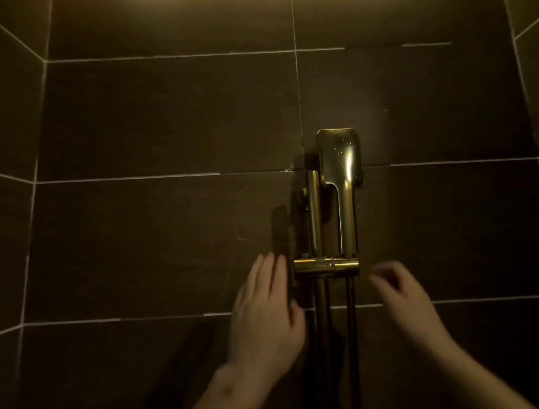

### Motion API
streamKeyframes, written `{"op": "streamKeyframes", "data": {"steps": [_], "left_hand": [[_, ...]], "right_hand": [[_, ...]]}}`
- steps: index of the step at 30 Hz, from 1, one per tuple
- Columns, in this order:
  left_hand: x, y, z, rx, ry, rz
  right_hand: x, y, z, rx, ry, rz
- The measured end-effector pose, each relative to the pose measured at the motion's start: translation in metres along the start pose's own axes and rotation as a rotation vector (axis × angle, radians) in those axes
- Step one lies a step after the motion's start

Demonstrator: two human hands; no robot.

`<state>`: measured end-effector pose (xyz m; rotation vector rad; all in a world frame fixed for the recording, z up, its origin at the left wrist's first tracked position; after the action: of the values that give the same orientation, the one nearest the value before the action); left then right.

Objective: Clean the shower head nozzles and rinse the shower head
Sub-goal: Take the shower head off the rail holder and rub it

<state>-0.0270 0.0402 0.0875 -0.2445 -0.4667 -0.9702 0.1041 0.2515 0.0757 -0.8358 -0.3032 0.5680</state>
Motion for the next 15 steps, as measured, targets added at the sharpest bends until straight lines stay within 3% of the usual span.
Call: {"op": "streamKeyframes", "data": {"steps": [1,4,6,15], "left_hand": [[0.017,0.021,0.023,-0.084,0.110,0.035],[0.006,0.070,0.051,-0.273,0.055,0.145],[-0.016,0.076,0.049,-0.290,-0.015,0.181],[-0.055,0.079,0.046,-0.329,-0.013,0.256]], "right_hand": [[-0.003,-0.027,0.020,0.038,0.006,0.034],[-0.028,-0.070,0.057,-0.008,-0.017,0.071],[-0.041,-0.063,0.067,-0.064,-0.055,0.062],[-0.047,-0.042,0.081,-0.050,-0.107,0.051]]}}
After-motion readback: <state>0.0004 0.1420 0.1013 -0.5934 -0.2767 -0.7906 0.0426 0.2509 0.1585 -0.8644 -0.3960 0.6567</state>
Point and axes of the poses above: each hand's wrist, its own z-axis towards the middle knuckle, its own x-axis out of the back of the hand, y = z × x, the point moved 10 cm from there along z, towards the middle knuckle, and after that the axes turned 12 degrees about z, right-handed, at the moved point
